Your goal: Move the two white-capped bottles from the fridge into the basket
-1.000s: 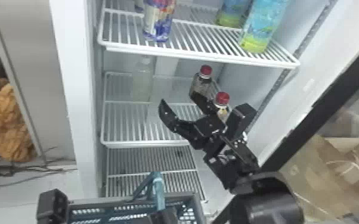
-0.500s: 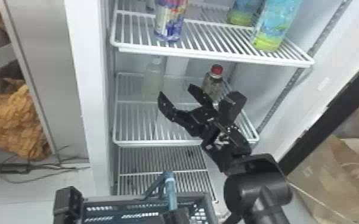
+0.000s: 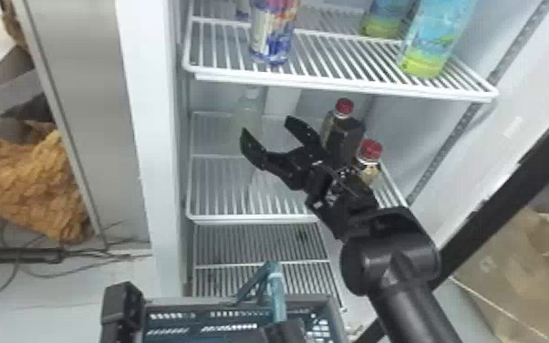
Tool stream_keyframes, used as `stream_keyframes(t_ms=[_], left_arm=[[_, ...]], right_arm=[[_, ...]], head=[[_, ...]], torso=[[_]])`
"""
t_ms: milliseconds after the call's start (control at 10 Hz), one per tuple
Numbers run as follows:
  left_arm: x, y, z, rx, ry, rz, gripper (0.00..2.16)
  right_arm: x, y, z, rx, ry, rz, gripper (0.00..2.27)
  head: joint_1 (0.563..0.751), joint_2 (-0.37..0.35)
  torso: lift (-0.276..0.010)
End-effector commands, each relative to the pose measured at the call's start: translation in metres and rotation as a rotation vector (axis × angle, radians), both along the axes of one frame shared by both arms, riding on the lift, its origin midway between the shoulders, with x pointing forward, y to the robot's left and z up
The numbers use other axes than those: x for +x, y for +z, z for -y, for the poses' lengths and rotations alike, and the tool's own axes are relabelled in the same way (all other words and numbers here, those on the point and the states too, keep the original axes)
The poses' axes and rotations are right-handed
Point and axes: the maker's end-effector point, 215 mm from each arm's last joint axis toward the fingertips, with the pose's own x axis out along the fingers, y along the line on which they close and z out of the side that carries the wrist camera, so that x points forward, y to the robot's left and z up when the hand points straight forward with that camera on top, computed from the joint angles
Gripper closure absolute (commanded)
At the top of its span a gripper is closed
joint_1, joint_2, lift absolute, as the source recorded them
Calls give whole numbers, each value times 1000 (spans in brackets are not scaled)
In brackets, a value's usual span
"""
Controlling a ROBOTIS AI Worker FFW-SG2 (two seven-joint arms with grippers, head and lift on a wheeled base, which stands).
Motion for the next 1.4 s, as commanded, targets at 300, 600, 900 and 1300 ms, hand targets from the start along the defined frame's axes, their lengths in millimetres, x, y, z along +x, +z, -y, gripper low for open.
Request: stream_keyframes(t_ms=[300,600,900,1300], left_arm=[[1,0,1,1,-2,2,1118],[1,1,2,-1,-5,4,1118],[2,1,3,0,-8,6,1118],[2,2,5,-1,-14,10,1118]], right_arm=[[29,-16,-16,-48,10,-45,73],[43,-22,-18,-76,2,-63,65],[56,-23,-18,-94,-6,-73,64],[63,-26,-21,-95,-10,-75,53]], head=[[695,-211],[695,-198],[695,-193],[695,-197]], torso=[[-260],[-260],[-260],[-260]])
